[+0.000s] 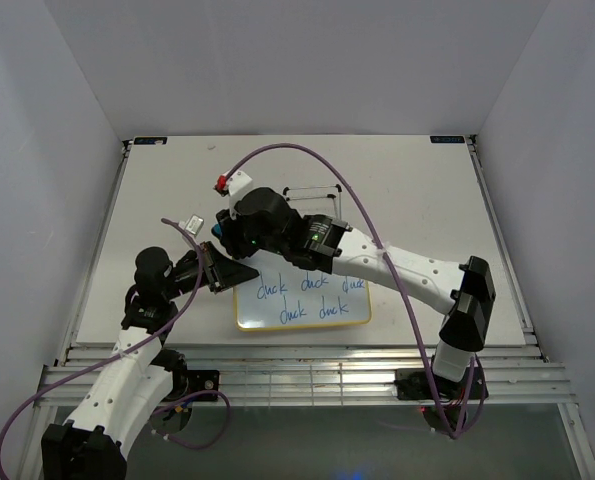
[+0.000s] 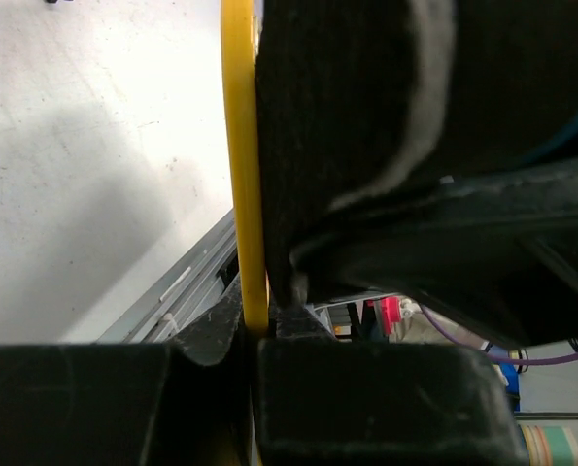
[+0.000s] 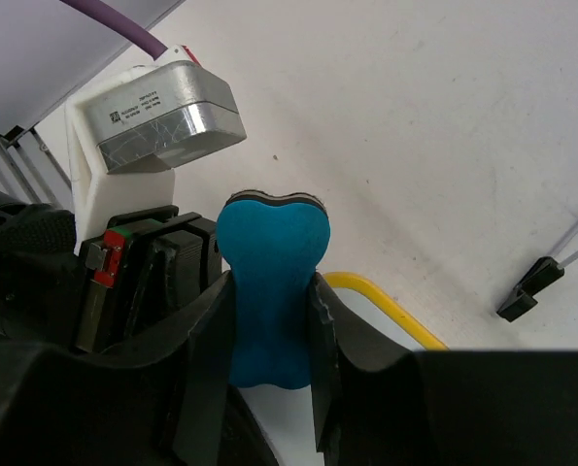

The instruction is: Erase the whiteboard

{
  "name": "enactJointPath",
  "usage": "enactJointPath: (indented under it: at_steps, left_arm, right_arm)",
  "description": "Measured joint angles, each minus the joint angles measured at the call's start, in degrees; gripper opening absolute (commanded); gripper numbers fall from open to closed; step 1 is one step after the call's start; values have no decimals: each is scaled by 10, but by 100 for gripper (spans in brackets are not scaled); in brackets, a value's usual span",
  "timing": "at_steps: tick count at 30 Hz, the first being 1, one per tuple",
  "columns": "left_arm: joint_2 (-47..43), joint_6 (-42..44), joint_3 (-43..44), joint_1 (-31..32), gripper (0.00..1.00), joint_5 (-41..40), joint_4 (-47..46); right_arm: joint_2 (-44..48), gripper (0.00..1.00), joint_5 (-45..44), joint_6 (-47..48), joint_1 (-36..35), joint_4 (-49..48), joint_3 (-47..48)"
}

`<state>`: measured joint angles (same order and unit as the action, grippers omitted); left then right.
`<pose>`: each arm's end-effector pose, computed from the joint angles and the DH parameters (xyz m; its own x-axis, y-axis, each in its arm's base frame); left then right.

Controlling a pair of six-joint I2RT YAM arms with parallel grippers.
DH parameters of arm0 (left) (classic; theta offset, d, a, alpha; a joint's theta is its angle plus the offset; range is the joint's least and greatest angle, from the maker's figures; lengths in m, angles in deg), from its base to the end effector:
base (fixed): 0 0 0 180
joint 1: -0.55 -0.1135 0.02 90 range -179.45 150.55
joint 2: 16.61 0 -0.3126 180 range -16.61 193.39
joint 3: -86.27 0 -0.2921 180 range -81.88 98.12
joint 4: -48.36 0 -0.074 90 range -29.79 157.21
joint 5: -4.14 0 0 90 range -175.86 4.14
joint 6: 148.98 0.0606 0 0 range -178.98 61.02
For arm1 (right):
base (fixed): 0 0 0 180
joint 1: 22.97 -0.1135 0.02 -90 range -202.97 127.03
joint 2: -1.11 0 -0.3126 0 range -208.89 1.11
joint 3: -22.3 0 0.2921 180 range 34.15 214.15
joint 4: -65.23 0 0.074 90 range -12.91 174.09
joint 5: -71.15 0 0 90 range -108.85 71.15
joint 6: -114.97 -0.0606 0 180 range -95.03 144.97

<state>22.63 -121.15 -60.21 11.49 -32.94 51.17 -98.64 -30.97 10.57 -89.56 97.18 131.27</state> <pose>0.1654 -0.0812 0.2657 -0.8542 -0.3779 -0.3570 0.2863 0.2314 -0.9298 0.2040 0.4393 0.4169 -0.3527 -0.2026 -0.9135 -0.7563 0.6366 0.1508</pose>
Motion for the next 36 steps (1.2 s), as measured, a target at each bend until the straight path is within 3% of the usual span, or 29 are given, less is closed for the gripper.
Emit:
enactJointPath:
  at_steps: [5, 9, 17, 21, 29, 36]
  left_arm:
    - [0, -11, -10, 0, 0, 7, 4]
    - [0, -9, -24, 3, 0, 10, 12]
    - [-1, 17, -25, 3, 0, -13, 21]
    - [-2, 35, -25, 3, 0, -18, 17]
    - [-7, 43, -25, 2, 0, -25, -14]
    - [-16, 47, -25, -1, 0, -34, -35]
  right_arm:
    - [6, 8, -6, -11, 3, -3, -27]
    - [83, 8, -6, -30, 46, -15, -151]
    - [272, 8, -27, -47, 227, 24, -425]
    - [336, 8, -6, -52, 235, 35, -501]
    - [389, 8, 83, -71, 218, -51, -544]
    - [336, 8, 99, -63, 182, -52, -466]
